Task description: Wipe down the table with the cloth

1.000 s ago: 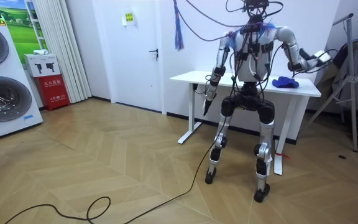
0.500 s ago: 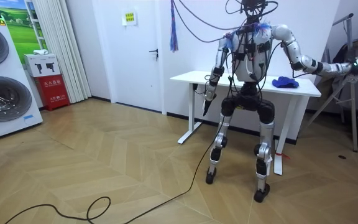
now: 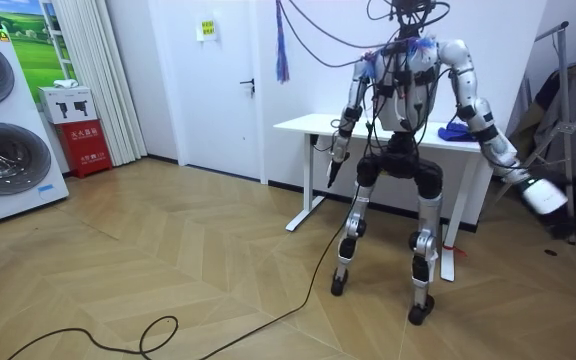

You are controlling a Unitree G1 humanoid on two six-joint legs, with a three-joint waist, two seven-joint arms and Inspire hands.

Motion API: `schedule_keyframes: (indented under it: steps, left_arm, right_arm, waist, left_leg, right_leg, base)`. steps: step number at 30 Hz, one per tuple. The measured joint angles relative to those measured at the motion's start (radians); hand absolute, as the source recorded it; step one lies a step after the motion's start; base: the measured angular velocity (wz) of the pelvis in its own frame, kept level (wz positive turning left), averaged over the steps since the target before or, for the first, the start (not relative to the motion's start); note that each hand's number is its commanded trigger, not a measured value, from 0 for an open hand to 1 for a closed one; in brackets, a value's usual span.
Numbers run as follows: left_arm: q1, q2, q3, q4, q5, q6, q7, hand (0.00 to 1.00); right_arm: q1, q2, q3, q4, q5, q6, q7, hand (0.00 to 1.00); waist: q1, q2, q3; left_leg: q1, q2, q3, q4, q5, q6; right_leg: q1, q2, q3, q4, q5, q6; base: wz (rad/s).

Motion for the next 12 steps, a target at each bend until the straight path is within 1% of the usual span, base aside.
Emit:
schedule_keyframes:
  steps: [1, 2, 3, 4, 5, 6, 7, 8, 9, 10, 11, 12]
  left_arm:
    - [0.002, -0.005, -0.009, 0.002, 0.013, 0.001, 0.013, 0.0]
    - [-0.001, -0.01, -0.02, 0.013, 0.013, 0.002, 0.027, 0.0]
    - [-0.005, -0.012, -0.025, 0.019, 0.011, 0.004, 0.034, 0.0]
    - [-0.01, -0.012, -0.05, 0.042, 0.011, 0.004, 0.049, 0.0]
    - [-0.028, -0.016, -0.068, 0.064, 0.012, 0.004, 0.061, 0.0]
    - [-0.038, -0.019, -0.075, 0.066, 0.012, 0.004, 0.069, 0.0]
    - [-0.039, -0.024, -0.087, 0.068, 0.012, 0.004, 0.079, 0.0]
    - [-0.042, -0.027, -0.101, 0.08, 0.01, 0.004, 0.087, 0.0]
    - [-0.045, -0.028, -0.109, 0.086, 0.01, 0.004, 0.094, 0.0]
    - [-0.056, -0.028, -0.128, 0.099, 0.012, 0.005, 0.113, 0.0]
    - [-0.054, -0.028, -0.139, 0.113, 0.012, 0.005, 0.126, 0.0]
    - [-0.055, -0.029, -0.144, 0.116, 0.012, 0.008, 0.135, 0.0]
  right_arm:
    - [-0.007, 0.016, 0.048, 0.004, -0.048, 0.009, 0.027, 0.0]
    - [-0.016, 0.027, 0.093, 0.005, -0.104, 0.012, 0.05, 0.0]
    - [-0.02, 0.031, 0.117, 0.005, -0.123, 0.012, 0.06, 0.0]
    - [-0.031, 0.036, 0.173, 0.005, -0.16, 0.012, 0.075, 0.0]
    - [-0.047, 0.039, 0.229, 0.006, -0.209, 0.013, 0.088, 0.0]
    - [-0.06, 0.041, 0.253, 0.005, -0.234, 0.013, 0.093, 0.0]
    - [-0.088, 0.049, 0.291, -0.002, -0.278, 0.013, 0.101, 0.0]
    - [-0.103, 0.054, 0.325, -0.025, -0.313, 0.013, 0.108, 0.0]
    - [-0.107, 0.055, 0.349, -0.04, -0.327, 0.012, 0.114, 0.0]
    - [-0.118, 0.056, 0.401, -0.065, -0.344, 0.012, 0.125, 0.0]
    - [-0.13, 0.059, 0.442, -0.084, -0.348, 0.009, 0.132, 0.0]
    - [-0.133, 0.063, 0.461, -0.089, -0.348, 0.007, 0.136, 0.0]
  waist:
    - [0.003, 0.008, 0.0025]
    - [0.01, 0.019, 0.0022]
    - [0.016, 0.023, 0.0014]
    - [0.031, 0.032, 0.0001]
    - [0.05, 0.042, 0.0029]
    - [0.055, 0.042, 0.0028]
    - [0.065, 0.046, 0.0042]
    - [0.083, 0.051, 0.0048]
    - [0.097, 0.056, 0.0062]
    - [0.112, 0.058, 0.0072]
    - [0.132, 0.058, 0.0073]
    - [0.136, 0.058, 0.0074]
  left_leg:
    - [-0.005, 0.0, 0.0, 0.009, -0.004, 0.002]
    - [-0.005, 0.001, 0.0, 0.011, -0.005, 0.003]
    - [-0.005, 0.001, 0.0, 0.011, -0.005, 0.003]
    - [-0.004, 0.001, -0.001, 0.01, -0.004, 0.003]
    - [-0.004, 0.001, -0.001, 0.011, -0.004, 0.004]
    - [-0.005, 0.001, -0.001, 0.011, -0.004, 0.004]
    - [-0.006, 0.001, -0.001, 0.012, -0.004, 0.004]
    - [-0.005, 0.001, -0.001, 0.013, -0.004, 0.004]
    - [-0.006, 0.001, -0.001, 0.014, -0.004, 0.004]
    - [-0.008, 0.001, -0.003, 0.015, -0.004, 0.004]
    - [-0.009, 0.001, -0.009, 0.015, -0.004, 0.004]
    - [-0.009, 0.001, -0.01, 0.015, -0.004, 0.004]
  right_leg:
    - [0.0, 0.0, -0.001, 0.0, 0.0, 0.0]
    - [0.0, 0.0, -0.002, -0.001, 0.0, 0.0]
    - [0.001, 0.0, -0.002, -0.001, 0.0, 0.0]
    - [0.002, 0.0, -0.003, -0.001, 0.0, 0.0]
    - [0.002, 0.0, -0.003, -0.003, 0.0, 0.0]
    - [0.001, 0.0, -0.003, -0.003, 0.0, 0.0]
    - [0.0, 0.0, -0.003, -0.003, 0.0, 0.0]
    - [0.0, 0.0, -0.003, -0.003, 0.0, 0.0]
    - [-0.001, 0.0, -0.003, -0.004, 0.0, 0.0]
    - [0.0, 0.0, -0.004, -0.004, 0.0, 0.0]
    - [0.002, 0.0, -0.01, -0.005, 0.0, 0.0]
    - [0.004, 0.0, -0.013, -0.005, 0.0, 0.001]
  base:
    - [0.0]
    - [0.0]
    - [0.0]
    - [0.0]
    - [0.0]
    - [0.0]
    - [0.0]
    - [0.0]
    - [0.0]
    - [0.08]
    - [0.09]
    - [0.07]
